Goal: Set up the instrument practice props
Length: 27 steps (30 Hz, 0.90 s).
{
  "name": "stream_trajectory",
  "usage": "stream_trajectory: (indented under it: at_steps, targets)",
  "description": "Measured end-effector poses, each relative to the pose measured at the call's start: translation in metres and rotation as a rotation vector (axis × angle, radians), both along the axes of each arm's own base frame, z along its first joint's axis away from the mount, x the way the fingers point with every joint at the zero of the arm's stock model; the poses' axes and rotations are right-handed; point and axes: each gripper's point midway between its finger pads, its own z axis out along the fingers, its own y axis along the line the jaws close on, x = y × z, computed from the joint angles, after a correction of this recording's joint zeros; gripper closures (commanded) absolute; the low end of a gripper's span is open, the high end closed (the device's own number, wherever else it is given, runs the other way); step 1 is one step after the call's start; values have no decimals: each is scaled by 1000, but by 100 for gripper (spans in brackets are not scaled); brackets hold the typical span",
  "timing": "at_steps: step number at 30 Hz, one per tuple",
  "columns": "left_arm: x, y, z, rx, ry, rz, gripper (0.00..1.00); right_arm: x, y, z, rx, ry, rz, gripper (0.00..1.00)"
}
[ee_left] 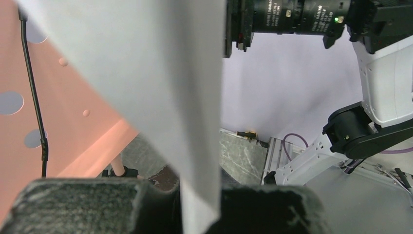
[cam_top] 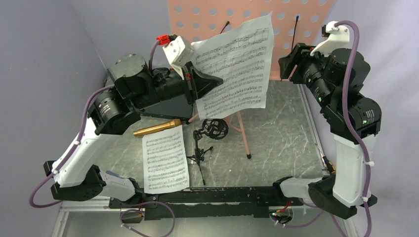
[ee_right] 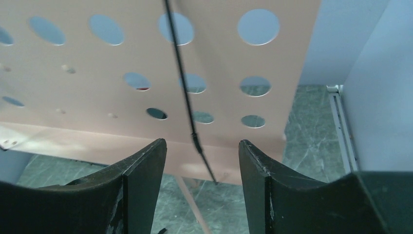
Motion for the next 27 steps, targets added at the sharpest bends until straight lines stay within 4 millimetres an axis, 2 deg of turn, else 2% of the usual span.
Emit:
stream_trajectory:
  at_steps: [6,10,15,21,23,27]
  targets:
    - [-1,4,0,-5,-2,8,97,13,-14,-7,17,28,5,40]
    - [-1,4,1,-6,-5,9,97,9,-1,-13,28,46,93,40]
    - [0,5,3,-10,-17,14,97,3,11,-7,40,24,166,41]
    - [4,1,5,-9,-33,22,97,7,13,-1,42,-2,173,45]
    - [8,-1,9,-18,-40,34,97,8,12,2,39,-15,171,51]
    - [20,-3,16,-41,-70,80,97,11,11,8,33,-43,163,54]
